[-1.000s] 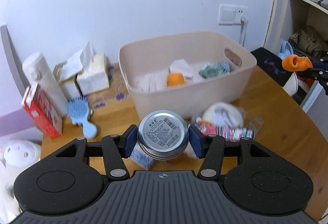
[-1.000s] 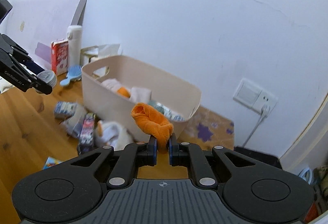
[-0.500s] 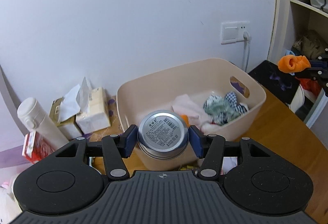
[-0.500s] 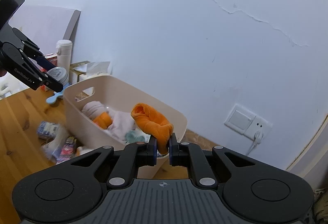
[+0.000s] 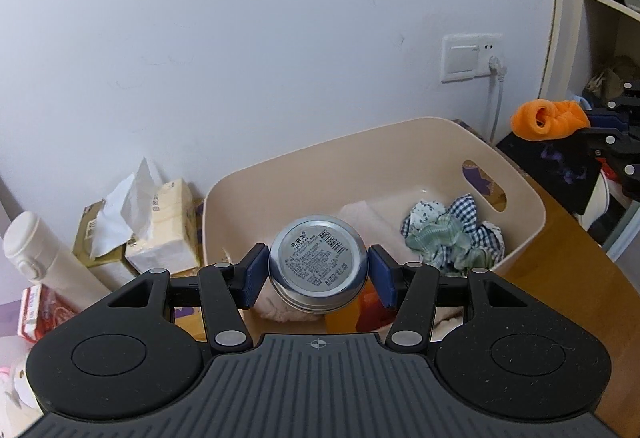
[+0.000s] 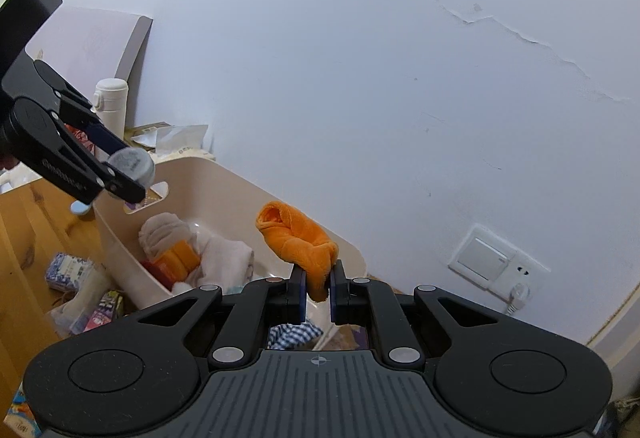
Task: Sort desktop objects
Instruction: 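Carry the silver tin and orange cap with both tools over the bin, then open both tools to drop the tin and orange cap into the bin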
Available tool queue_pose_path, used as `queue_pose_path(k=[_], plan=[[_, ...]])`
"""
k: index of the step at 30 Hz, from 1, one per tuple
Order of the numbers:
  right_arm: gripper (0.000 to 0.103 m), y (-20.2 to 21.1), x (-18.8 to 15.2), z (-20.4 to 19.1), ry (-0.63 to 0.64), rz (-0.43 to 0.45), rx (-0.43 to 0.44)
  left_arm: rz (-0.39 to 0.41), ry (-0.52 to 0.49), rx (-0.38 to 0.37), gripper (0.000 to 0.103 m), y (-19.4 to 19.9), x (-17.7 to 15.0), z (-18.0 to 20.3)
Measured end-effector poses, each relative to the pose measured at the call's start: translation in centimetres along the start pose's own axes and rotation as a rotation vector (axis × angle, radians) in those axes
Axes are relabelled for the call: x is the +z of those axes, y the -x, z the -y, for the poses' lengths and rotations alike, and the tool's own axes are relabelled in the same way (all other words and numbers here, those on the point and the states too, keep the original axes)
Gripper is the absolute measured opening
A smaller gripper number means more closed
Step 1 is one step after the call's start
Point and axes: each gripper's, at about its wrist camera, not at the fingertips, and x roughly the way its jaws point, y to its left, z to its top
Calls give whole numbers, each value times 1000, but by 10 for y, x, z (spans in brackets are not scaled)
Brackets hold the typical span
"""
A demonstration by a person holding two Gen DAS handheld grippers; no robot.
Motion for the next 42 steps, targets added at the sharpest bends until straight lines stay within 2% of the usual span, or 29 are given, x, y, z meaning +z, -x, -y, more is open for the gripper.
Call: queue_pose_path(k=[11, 16, 24, 26, 27, 29, 32, 34, 39, 42], plan=[[11, -46, -2, -8, -5, -76, 54, -81, 28, -2, 55, -41, 3, 11], [11, -64, -8, -9, -27, -131, 78, -131, 53, 30, 55, -57, 2, 13], [13, -82, -19, -14, -38, -211, 109, -186, 51, 33, 56, -71, -5, 12], [20, -85, -21, -15, -43, -226, 125, -209, 55, 25, 56, -73, -6, 12], [27, -86, -22, -16, -42, -233, 132, -214, 54, 20, 56, -73, -6, 12], [32, -86, -23, -17, -35, -234, 138, -220, 46, 14, 57, -72, -8, 12], [38, -85, -21, -18, -35, -232, 143, -215, 50, 26, 68, -70, -7, 12], [50, -83, -20, -19, -38, -229, 137, -206, 65, 32, 73, -66, -6, 11], [62, -76, -16, -20, -39, -213, 117, -191, 87, 40, 75, -58, -3, 7], [65, -69, -13, -21, -42, -203, 100, -184, 87, 49, 75, -52, -3, 3]])
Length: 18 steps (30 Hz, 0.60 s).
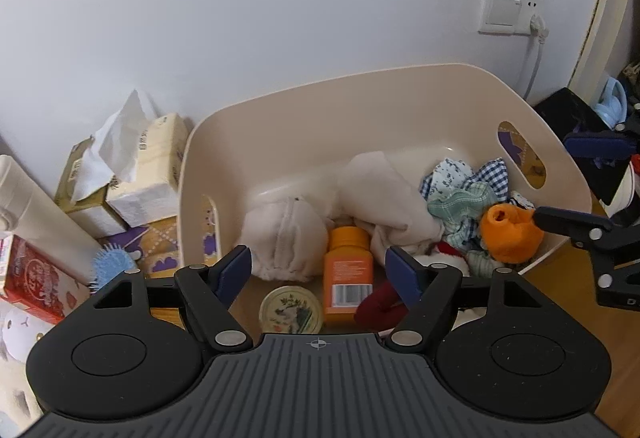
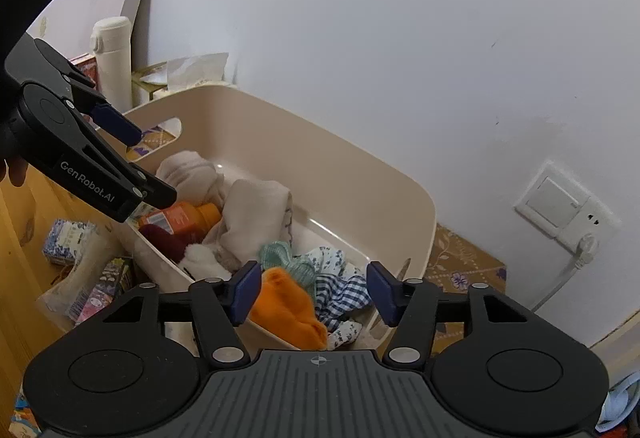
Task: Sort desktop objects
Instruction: 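Open both tools to drop the tin and orange cap into the bin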
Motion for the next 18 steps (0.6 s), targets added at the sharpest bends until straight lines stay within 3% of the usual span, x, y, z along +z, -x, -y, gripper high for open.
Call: queue_pose_path(k=[15, 18], plan=[[87, 39, -2, -21, -23, 41, -60, 22, 12, 35, 77, 32, -29, -44], [91, 46, -5, -27, -33, 38, -69, 22, 19, 38, 82, 36, -39, -53]])
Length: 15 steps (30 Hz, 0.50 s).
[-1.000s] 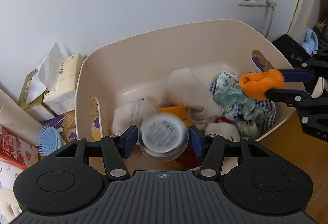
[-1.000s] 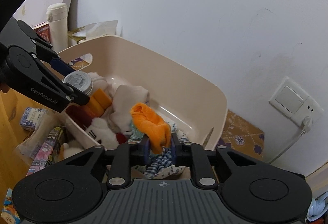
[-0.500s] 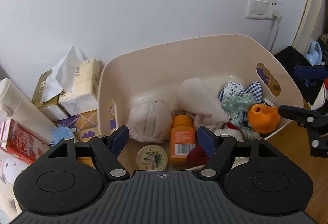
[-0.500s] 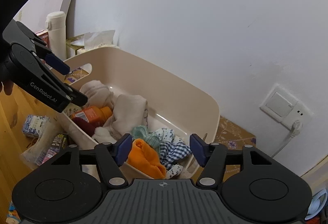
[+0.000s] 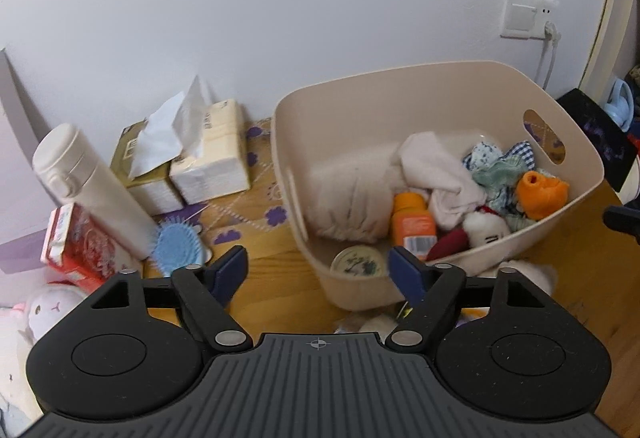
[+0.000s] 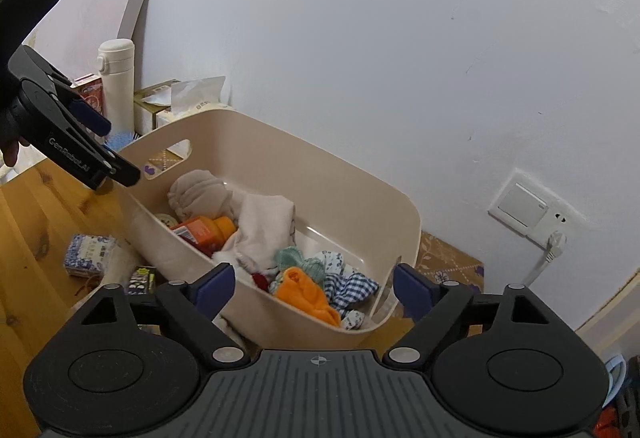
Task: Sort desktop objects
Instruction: 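Open both tools to drop the tin and orange cap into the bin, then grasp the blue-and-white tissue pack with the left tool while the right tool grasps the beige claw clip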
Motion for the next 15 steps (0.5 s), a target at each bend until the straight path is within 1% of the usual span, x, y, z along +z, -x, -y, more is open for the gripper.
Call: queue_pose_path(k=[1, 5, 8, 15], plan=[[93, 2, -1, -1, -5, -4, -1, -5, 5, 2, 82, 1, -4, -3], [94, 9, -7, -7, -20, -18, -5, -26, 16, 9, 82, 3, -18, -14], [97, 14, -12, -12, -25, -25, -9, -41, 24, 5, 82, 3, -28, -20], [100, 22, -25, -22, -41, -46, -8, -71, 13, -7, 82, 0, -49, -27]])
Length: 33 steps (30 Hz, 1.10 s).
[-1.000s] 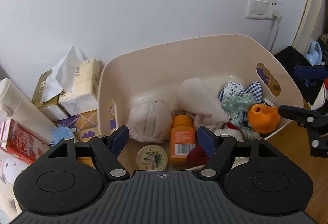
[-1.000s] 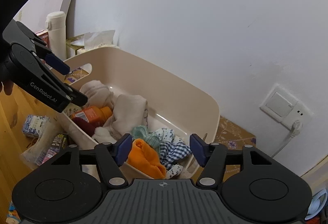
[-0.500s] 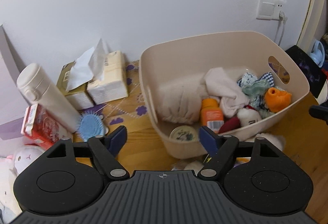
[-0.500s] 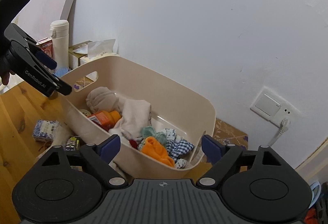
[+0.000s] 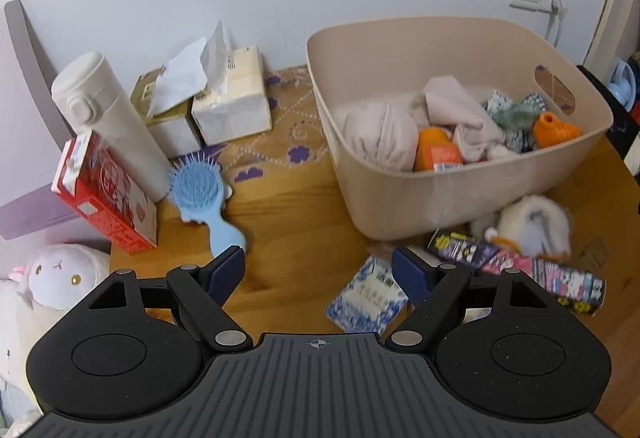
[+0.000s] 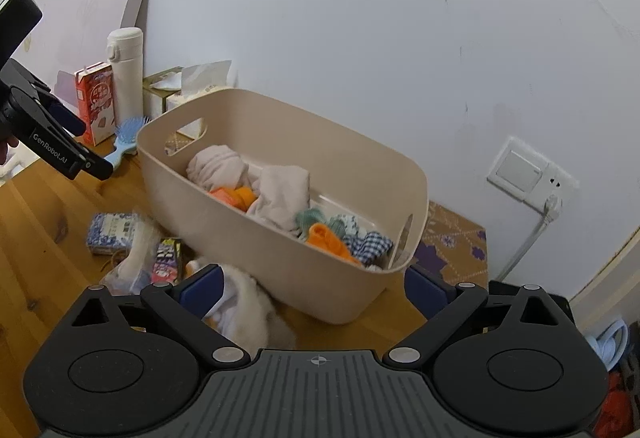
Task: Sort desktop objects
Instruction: 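Grasp the blue-and-white tissue pack with the left tool while the right tool grasps the beige claw clip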
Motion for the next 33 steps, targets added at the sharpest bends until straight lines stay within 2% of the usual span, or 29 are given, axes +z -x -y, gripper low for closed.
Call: queue_pose_path(k=[18, 25, 33], plan=[[101, -15, -52, -22, 0, -120, 67, -129, -70, -34, 82, -33, -37, 7], [101, -34, -71, -32, -1, -183, 106, -155, -93, -26, 82, -48, -44, 10], [101, -58, -81, -36, -29, -212, 136, -165, -92, -45, 82, -65, -45, 11]])
